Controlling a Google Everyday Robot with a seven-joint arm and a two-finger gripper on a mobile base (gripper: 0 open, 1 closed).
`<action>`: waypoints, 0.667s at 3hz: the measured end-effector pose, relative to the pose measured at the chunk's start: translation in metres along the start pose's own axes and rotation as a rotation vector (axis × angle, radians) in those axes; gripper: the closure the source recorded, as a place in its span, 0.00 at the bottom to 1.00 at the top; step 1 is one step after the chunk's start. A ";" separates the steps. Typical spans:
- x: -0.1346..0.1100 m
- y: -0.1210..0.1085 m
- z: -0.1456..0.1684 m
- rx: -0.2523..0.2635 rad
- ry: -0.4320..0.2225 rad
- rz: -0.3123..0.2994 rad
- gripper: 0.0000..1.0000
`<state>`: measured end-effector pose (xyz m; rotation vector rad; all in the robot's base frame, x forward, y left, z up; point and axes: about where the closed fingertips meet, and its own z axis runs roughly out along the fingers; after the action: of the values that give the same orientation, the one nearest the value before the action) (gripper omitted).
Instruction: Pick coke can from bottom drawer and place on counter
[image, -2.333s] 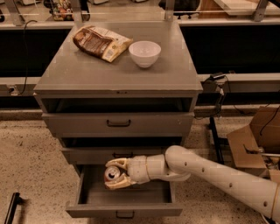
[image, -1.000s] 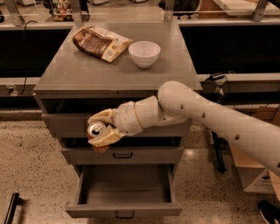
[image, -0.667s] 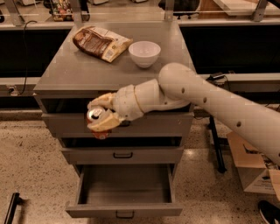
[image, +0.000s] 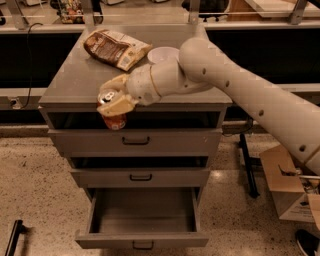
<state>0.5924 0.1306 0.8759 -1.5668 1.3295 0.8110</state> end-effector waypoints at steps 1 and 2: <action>-0.047 -0.026 -0.011 0.028 0.018 0.020 1.00; -0.081 -0.051 -0.030 0.078 0.034 0.046 1.00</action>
Offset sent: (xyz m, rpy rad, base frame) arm 0.0524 -0.0071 0.1505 -0.0165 0.0159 -0.1767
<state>0.6233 0.1349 0.9718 -1.4997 1.4097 0.7551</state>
